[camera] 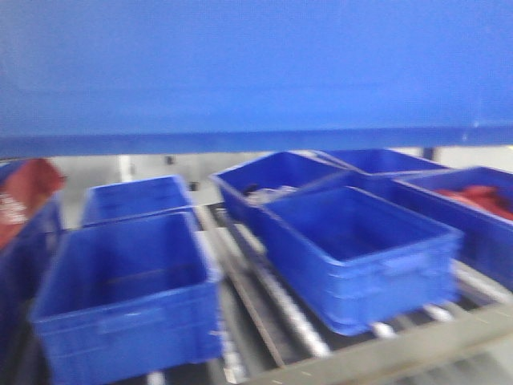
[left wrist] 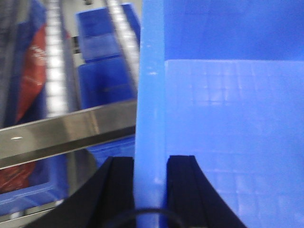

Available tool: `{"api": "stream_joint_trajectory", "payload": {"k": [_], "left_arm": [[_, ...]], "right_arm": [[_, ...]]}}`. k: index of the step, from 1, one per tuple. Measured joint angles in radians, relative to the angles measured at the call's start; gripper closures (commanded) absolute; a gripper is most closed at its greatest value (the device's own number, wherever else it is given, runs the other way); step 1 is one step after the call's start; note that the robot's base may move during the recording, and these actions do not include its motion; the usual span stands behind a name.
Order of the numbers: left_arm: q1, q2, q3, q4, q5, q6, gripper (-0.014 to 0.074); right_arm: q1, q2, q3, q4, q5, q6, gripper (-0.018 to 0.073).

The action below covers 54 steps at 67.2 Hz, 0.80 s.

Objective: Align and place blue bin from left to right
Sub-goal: 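Carry the held bin toward the shelf of blue bins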

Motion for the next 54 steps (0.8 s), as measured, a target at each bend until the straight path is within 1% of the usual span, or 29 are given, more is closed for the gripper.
{"api": "stream_joint_trajectory", "payload": {"k": [54], "left_arm": [[0.0, 0.0, 0.0, 0.0, 0.0, 0.0, 0.0707]], "right_arm": [[0.0, 0.0, 0.0, 0.004, 0.0, 0.0, 0.0629]]}}
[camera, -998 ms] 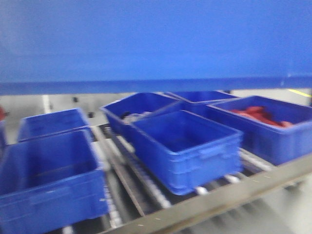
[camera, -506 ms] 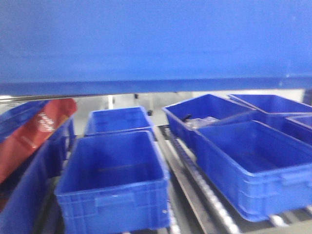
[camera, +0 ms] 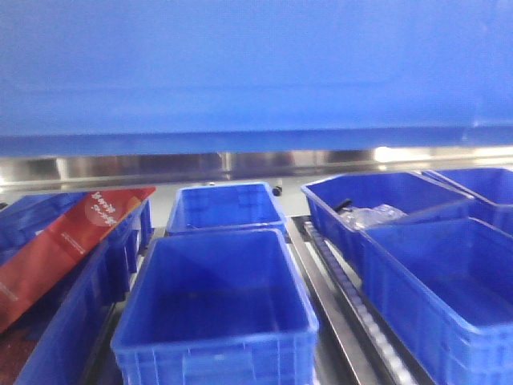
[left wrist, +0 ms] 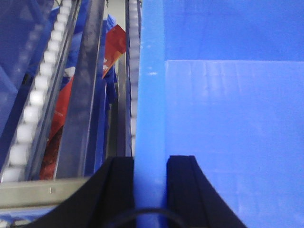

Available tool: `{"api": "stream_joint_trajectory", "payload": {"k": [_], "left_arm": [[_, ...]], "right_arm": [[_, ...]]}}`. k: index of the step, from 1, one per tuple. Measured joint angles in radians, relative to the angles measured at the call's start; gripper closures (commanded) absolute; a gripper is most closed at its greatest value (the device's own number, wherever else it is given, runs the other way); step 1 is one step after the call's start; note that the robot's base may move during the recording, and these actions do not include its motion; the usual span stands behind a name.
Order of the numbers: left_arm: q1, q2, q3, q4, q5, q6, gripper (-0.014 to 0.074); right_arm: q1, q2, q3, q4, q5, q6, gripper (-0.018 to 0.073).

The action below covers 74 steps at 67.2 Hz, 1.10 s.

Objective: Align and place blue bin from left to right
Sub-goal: 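Carry the held bin toward the shelf of blue bins, then bring the held bin over the target shelf with both grippers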

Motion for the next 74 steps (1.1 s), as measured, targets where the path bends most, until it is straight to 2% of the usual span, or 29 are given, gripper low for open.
{"api": "stream_joint_trajectory", "payload": {"k": [74], "left_arm": [[0.0, 0.0, 0.0, 0.0, 0.0, 0.0, 0.0707]], "right_arm": [[0.0, 0.0, 0.0, 0.0, 0.0, 0.0, 0.0629]]}}
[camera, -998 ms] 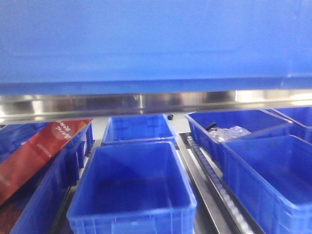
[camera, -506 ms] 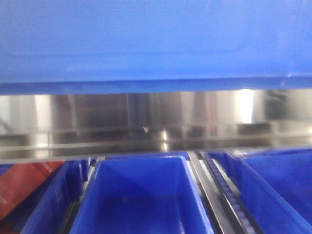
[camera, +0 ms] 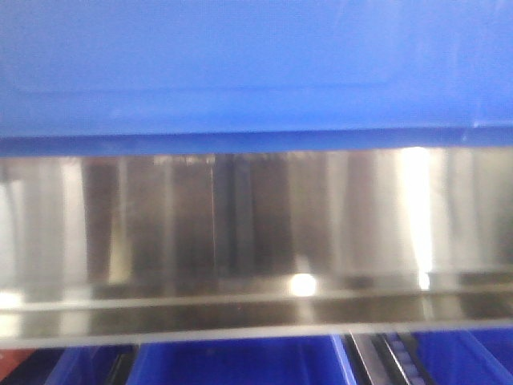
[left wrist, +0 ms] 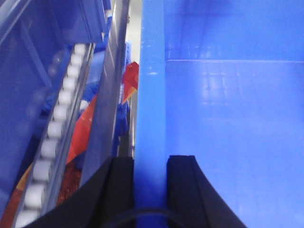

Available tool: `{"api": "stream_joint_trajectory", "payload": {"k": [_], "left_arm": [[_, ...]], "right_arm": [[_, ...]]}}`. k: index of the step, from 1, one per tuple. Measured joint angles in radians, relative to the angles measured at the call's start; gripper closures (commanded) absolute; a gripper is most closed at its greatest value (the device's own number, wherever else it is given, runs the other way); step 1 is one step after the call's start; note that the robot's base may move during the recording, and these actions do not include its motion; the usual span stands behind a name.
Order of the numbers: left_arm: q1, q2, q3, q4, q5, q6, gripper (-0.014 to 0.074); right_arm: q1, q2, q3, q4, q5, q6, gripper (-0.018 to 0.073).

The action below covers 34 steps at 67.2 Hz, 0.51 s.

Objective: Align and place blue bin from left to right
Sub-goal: 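Bring the held bin over the target shelf with both grippers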

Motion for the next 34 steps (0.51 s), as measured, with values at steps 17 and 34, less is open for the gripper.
{"api": "stream_joint_trajectory", "payload": {"k": [17, 34], "left_arm": [[0.0, 0.0, 0.0, 0.0, 0.0, 0.0, 0.0707], [0.0, 0.0, 0.0, 0.0, 0.0, 0.0, 0.0707]], "right_arm": [[0.0, 0.0, 0.0, 0.0, 0.0, 0.0, 0.0629], [0.0, 0.0, 0.0, 0.0, 0.0, 0.0, 0.0629]]}}
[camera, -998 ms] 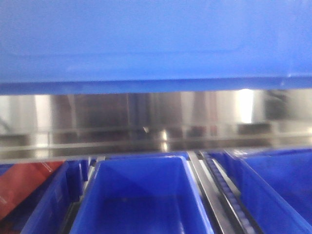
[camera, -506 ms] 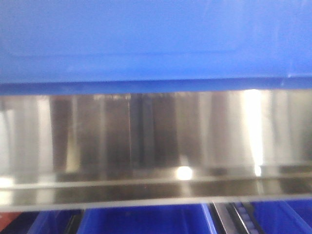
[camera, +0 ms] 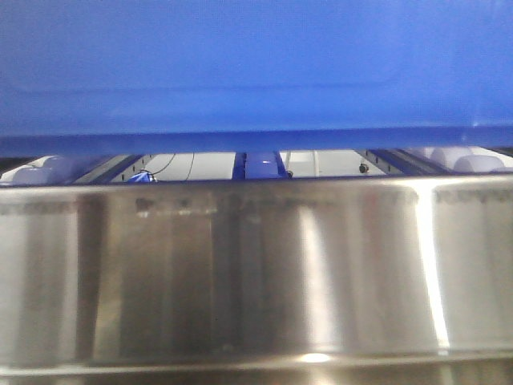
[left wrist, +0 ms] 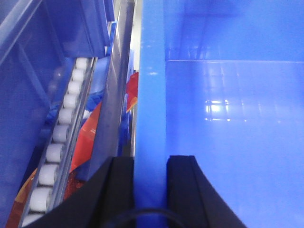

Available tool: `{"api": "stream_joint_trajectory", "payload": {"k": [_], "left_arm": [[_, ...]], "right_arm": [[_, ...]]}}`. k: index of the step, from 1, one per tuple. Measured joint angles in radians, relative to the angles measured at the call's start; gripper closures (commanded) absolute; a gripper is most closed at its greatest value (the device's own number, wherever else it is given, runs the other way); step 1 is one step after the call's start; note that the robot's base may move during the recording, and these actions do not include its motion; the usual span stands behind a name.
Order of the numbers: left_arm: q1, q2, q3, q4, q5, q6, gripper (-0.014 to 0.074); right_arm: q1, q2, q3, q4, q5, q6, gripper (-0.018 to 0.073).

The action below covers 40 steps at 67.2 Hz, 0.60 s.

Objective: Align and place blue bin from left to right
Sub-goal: 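Bring the held bin over the target shelf with both grippers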

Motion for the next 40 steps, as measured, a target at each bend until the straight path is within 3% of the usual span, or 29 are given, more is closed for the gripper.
{"api": "stream_joint_trajectory", "payload": {"k": [40], "left_arm": [[0.0, 0.0, 0.0, 0.0, 0.0, 0.0, 0.0707]], "right_arm": [[0.0, 0.0, 0.0, 0.0, 0.0, 0.0, 0.0629]]}}
